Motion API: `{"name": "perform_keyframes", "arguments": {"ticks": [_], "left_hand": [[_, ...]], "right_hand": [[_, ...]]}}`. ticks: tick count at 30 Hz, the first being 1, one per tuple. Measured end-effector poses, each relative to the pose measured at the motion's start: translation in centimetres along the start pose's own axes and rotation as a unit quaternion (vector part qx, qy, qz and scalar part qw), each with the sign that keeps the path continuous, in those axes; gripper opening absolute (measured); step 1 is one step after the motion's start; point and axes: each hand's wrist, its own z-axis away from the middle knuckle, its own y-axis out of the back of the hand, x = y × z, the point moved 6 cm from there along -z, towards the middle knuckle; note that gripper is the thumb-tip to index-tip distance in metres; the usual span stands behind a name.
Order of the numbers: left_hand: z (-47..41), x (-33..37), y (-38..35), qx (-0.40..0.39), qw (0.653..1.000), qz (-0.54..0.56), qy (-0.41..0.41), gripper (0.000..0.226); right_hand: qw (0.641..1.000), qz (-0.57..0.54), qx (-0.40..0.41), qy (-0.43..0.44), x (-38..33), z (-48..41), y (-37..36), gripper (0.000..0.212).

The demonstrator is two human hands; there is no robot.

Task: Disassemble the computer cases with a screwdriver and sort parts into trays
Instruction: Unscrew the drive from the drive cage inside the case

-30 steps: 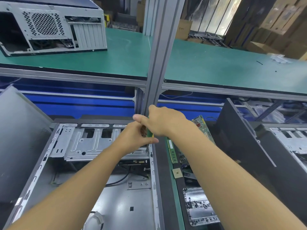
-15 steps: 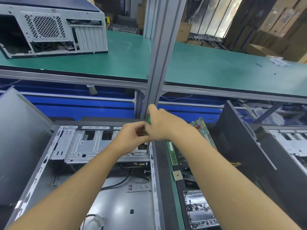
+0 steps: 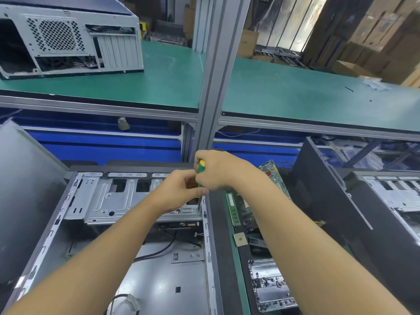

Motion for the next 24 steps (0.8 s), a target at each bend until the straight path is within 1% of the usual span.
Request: {"name": "perform_keyframes", "arguments": {"ticks": [2, 3, 4, 5, 6, 7, 8, 10, 11, 13, 16, 18, 19, 21, 22, 24], "left_hand": [[-0.3, 0.1, 0.3, 0.031, 0.997, -0.064, -0.004, 0.019], [-0.5, 0.3, 0.3, 0.049, 0.994, -0.099, -0.007, 0.019], [-0.6, 0.5, 0.2, 0.059, 0.990, -0.124, -0.008, 0.022], [-0.7, 0.6, -0.1, 0.056, 0.989, -0.138, -0.004, 0.025], [-0.7, 0.7, -0.4, 0.043, 0.988, -0.146, 0.000, 0.027], [-0.7, 0.7, -0.7, 0.022, 0.988, -0.152, 0.003, 0.028], [-0.6, 0.6, -0.9, -0.001, 0.989, -0.146, 0.006, 0.026], [-0.2, 0.3, -0.6, -0.042, 0.996, -0.077, 0.014, 0.020], [0.1, 0.2, -0.3, -0.053, 0.998, -0.037, 0.011, 0.024], [0.4, 0.2, 0.2, -0.053, 0.999, 0.002, -0.008, 0.029], [0.3, 0.4, 0.6, -0.023, 1.000, -0.010, -0.015, 0.026], [0.0, 0.4, 0.6, -0.010, 0.999, -0.034, -0.012, 0.021], [-0.1, 0.4, 0.5, -0.010, 0.998, -0.057, -0.009, 0.019], [-0.1, 0.7, 0.1, -0.022, 0.994, -0.104, -0.019, 0.022], [-0.2, 0.9, -0.2, -0.026, 0.993, -0.112, -0.032, 0.026], [-0.3, 1.0, -0.4, -0.018, 0.993, -0.104, -0.051, 0.032]], "right_hand": [[1.000, -0.001, -0.027, -0.014, 0.1, 0.3, -0.1, 0.030], [0.999, 0.005, -0.028, -0.028, 0.1, 0.4, -0.2, 0.039], [0.998, 0.021, -0.012, -0.050, 0.2, 0.5, -0.1, 0.052], [0.996, 0.052, 0.021, -0.074, 0.2, 0.6, 0.2, 0.062], [0.990, 0.091, 0.058, -0.090, 0.2, 0.6, 0.4, 0.065], [0.985, 0.118, 0.086, -0.094, 0.1, 0.6, 0.4, 0.061], [0.984, 0.122, 0.096, -0.089, 0.0, 0.6, 0.3, 0.053], [0.990, 0.094, 0.076, -0.066, 0.0, 0.6, 0.1, 0.031], [0.993, 0.084, 0.058, -0.055, 0.0, 0.6, 0.1, 0.024], [0.996, 0.078, 0.022, -0.039, 0.0, 0.5, 0.2, 0.029], [0.997, 0.065, -0.001, -0.041, 0.0, 0.7, 0.0, 0.042], [0.997, 0.053, 0.021, -0.051, 0.1, 0.7, -0.2, 0.050], [0.995, 0.053, 0.043, -0.070, 0.2, 0.7, -0.2, 0.056], [0.987, 0.077, 0.091, -0.110, 0.2, 0.9, -0.1, 0.068], [0.982, 0.098, 0.114, -0.118, 0.1, 0.9, 0.1, 0.066], [0.976, 0.128, 0.145, -0.101, -0.3, 0.8, 0.3, 0.046]]}}
